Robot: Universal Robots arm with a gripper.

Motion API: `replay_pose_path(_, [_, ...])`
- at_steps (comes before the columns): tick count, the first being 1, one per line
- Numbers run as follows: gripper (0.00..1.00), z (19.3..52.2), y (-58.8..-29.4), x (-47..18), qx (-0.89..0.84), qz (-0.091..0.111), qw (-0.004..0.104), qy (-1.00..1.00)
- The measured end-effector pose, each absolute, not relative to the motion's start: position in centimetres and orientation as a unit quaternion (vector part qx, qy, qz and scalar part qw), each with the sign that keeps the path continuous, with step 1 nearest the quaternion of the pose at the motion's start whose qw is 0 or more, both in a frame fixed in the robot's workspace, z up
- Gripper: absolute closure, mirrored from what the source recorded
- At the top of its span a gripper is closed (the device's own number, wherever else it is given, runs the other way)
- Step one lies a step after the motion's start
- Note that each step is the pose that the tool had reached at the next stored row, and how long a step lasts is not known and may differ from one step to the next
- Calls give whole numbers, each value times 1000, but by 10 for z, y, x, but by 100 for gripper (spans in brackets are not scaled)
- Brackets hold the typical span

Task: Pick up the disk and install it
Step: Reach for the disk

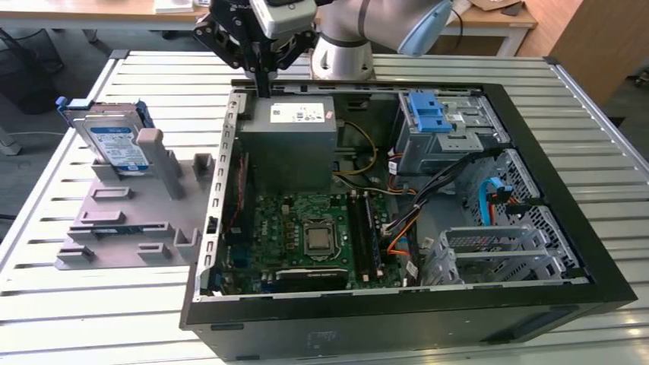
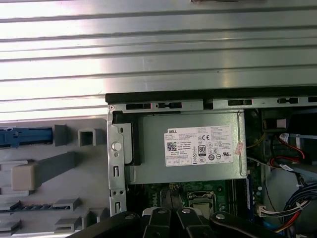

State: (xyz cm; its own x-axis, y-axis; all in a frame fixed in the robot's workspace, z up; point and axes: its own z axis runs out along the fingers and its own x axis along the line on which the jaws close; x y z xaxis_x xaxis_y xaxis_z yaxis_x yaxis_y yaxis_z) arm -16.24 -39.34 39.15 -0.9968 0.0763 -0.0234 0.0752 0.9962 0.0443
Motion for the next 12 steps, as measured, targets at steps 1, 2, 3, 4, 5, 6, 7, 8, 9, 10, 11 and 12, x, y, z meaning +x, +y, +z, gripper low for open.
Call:
replay_pose_path(1, [89, 391, -393, -163, 38, 22, 13, 999])
replay_pose_path(2, [89, 391, -393, -163, 38, 22, 13, 999])
replay_pose_path(3, [89, 391, -393, -163, 38, 22, 13, 999])
replay_pose_path(4, [89, 391, -393, -163, 38, 22, 12, 999])
replay_pose_path(5, [89, 391, -393, -163, 38, 22, 13, 999])
replay_pose_path(6, [89, 391, -393, -164, 38, 22, 12, 999])
replay_pose_path(7, [89, 391, -393, -164, 38, 22, 13, 999])
replay_pose_path(8, [89, 391, -392, -164, 38, 22, 12, 999])
replay_pose_path(9, [89, 391, -392, -164, 38, 22, 12, 999])
replay_pose_path(10, [89, 391, -392, -165, 38, 22, 12, 999])
replay_pose_path(11, [89, 391, -392, -165, 38, 22, 12, 999])
replay_pose_path(12, [89, 391, -392, -165, 38, 22, 13, 999])
